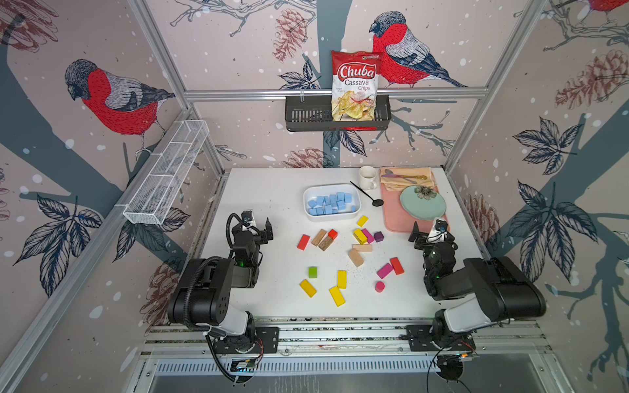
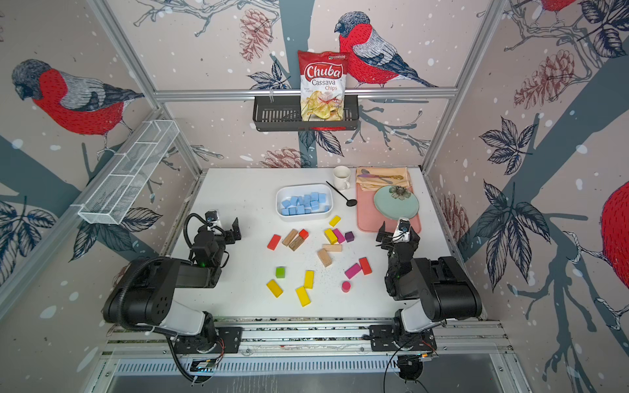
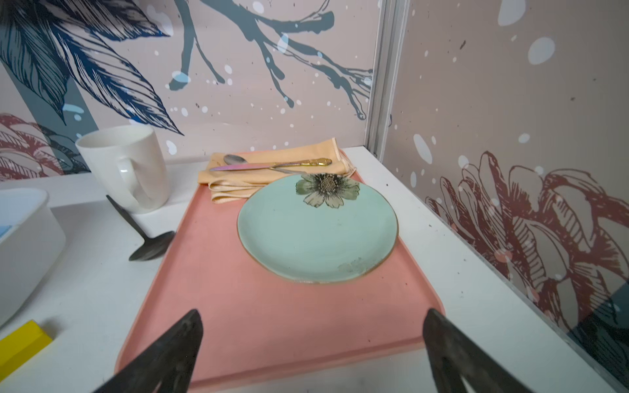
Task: Pick out the blue building blocks
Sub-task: Reset both arms
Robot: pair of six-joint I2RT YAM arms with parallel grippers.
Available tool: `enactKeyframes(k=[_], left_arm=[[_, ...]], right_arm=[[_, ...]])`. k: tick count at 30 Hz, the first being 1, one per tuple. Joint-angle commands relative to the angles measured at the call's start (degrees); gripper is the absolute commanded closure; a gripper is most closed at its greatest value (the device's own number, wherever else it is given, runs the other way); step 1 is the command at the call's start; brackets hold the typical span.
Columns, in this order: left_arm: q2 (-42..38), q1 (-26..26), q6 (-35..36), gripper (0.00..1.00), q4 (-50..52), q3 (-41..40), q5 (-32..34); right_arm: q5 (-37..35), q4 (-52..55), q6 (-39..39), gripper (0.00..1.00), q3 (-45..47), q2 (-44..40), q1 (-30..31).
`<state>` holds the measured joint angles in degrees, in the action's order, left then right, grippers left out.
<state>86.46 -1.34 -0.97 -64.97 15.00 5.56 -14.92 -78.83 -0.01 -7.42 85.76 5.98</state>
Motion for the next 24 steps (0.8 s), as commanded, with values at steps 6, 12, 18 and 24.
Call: enactKeyframes(k=[6, 12, 18, 24], left_arm=[[0.11, 0.05, 0.97, 0.04, -1.75, 0.19, -2.08], [0.18, 0.15, 0.55, 0.04, -1.49, 0.42, -1.36], [0.20, 0.30, 0.24, 0.04, -1.15, 0.55, -1.43], [0.14, 0.29, 0.33, 0.04, -1.03, 0.57, -0.93]], right_arm=[[6.21, 9.74, 3.70, 0.00, -5.79, 0.23, -4.40], [6.19, 9.74, 3.70, 0.01, -5.87, 0.25, -4.40], [6.21, 9.74, 3.70, 0.01, -5.89, 0.28, -4.42], [6.22, 9.74, 3.70, 0.00, -5.85, 0.22, -4.46]])
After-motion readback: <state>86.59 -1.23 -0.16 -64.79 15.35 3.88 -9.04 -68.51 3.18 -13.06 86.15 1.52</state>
